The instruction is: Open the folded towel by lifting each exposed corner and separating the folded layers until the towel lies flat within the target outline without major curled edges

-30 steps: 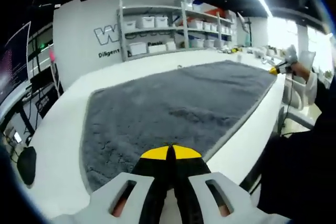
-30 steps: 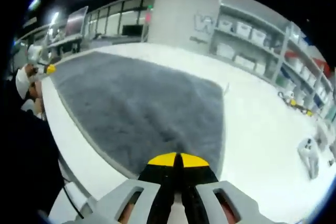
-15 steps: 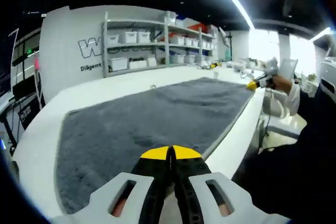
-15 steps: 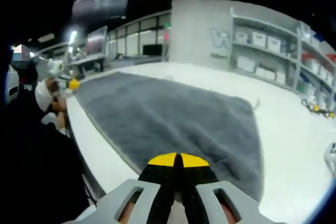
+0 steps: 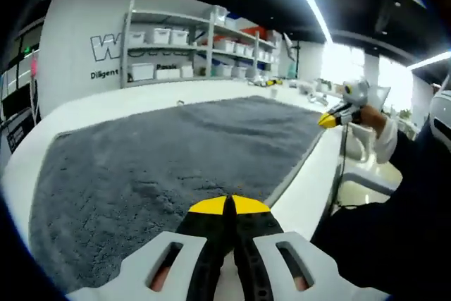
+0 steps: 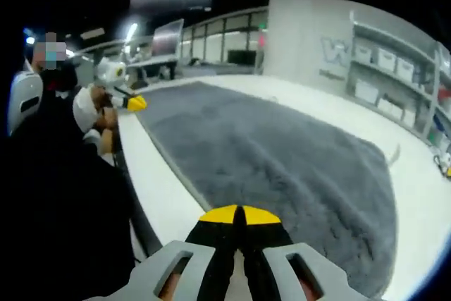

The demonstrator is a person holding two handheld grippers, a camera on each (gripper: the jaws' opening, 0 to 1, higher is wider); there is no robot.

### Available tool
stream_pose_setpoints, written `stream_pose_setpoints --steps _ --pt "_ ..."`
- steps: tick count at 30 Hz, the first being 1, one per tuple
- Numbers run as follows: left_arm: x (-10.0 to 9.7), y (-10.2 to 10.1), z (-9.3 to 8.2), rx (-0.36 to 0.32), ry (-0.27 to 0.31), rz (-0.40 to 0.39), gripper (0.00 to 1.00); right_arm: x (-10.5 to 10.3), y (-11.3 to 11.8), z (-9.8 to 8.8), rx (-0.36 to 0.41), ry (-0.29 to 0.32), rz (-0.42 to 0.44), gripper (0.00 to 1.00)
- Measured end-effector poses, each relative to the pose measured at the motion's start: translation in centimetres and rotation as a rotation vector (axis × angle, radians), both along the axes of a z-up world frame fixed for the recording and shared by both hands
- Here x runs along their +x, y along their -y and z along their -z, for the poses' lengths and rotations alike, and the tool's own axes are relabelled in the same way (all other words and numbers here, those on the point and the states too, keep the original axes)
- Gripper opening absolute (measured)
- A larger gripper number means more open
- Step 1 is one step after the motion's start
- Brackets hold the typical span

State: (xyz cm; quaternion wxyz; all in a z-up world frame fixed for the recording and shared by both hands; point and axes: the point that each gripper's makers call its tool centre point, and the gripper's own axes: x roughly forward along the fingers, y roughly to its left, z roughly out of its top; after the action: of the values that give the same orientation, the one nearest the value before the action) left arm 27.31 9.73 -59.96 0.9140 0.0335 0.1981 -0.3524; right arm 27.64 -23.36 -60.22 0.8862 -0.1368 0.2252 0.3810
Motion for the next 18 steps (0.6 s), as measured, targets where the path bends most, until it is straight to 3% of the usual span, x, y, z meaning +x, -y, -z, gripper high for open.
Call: stream_pose_setpoints --steps 6,10,13,15,16,18 --pt "-0.4 -0.1 0.1 0.047 -0.017 -0.004 0.01 -0.9 -0.2 0.1 -0.066 -0.023 -0.025 0.0" --pt "-1.1 -0.5 0.1 0.006 -0.068 0.0 0.01 -1.3 -0.2 0.1 -0.089 -0.029 -0.033 0.0" --pt "-1.4 -0.4 -0.1 0.019 -0.092 0.026 0.01 -1.2 -0.5 -0.5 -0.119 0.017 -0.046 0.0" --pt "-1.1 0.1 -0.4 0.029 -0.061 0.036 0.01 -0.9 -2.0 -1.6 -0.05 0.055 -0.056 0.0" --pt "-0.9 0.7 -0.8 0.011 -0.045 0.04 0.01 -0.8 -3.0 -2.2 0.002 0.057 -0.061 0.0" --pt "-0.8 2.0 -1.5 -0.069 -0.068 0.045 0.01 -0.8 -4.8 -2.6 0.017 0.07 -0.105 0.0"
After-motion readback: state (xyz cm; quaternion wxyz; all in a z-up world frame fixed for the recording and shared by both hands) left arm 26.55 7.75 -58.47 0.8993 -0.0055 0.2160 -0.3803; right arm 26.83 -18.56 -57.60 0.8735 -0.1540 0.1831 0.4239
